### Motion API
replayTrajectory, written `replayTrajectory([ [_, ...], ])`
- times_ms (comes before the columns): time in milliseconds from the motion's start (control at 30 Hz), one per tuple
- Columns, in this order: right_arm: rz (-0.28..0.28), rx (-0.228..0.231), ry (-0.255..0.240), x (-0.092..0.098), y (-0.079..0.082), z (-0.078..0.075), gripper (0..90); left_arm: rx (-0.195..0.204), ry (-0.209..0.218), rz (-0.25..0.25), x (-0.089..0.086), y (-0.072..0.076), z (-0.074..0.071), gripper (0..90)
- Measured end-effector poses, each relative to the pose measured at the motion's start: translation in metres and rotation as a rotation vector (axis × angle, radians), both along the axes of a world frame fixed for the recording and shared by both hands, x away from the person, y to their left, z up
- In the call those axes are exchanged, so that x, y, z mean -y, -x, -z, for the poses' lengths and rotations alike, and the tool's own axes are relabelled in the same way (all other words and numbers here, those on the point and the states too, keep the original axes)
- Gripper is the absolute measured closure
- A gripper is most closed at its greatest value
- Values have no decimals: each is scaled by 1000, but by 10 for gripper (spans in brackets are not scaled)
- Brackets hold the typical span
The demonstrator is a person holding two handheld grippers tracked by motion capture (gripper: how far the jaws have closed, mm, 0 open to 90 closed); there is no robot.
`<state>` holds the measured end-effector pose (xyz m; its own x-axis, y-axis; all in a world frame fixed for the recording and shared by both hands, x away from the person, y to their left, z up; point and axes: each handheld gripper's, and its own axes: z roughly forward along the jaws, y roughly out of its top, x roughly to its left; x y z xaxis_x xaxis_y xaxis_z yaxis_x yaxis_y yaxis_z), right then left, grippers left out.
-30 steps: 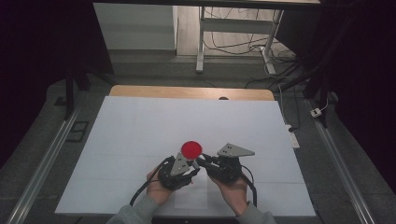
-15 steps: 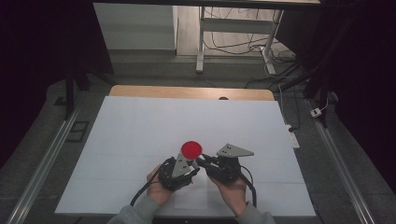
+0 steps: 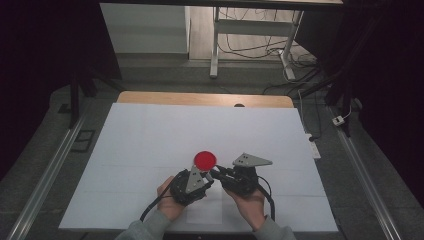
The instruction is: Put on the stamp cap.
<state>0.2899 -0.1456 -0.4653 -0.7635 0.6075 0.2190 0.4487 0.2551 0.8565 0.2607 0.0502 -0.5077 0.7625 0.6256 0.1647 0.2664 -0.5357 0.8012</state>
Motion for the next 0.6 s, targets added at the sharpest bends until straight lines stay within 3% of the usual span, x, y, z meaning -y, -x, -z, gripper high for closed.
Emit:
replayTrajectory([
  [600, -14, -17, 0, 0, -1, 1, 760, 25, -10, -2, 1, 2, -2, 658],
])
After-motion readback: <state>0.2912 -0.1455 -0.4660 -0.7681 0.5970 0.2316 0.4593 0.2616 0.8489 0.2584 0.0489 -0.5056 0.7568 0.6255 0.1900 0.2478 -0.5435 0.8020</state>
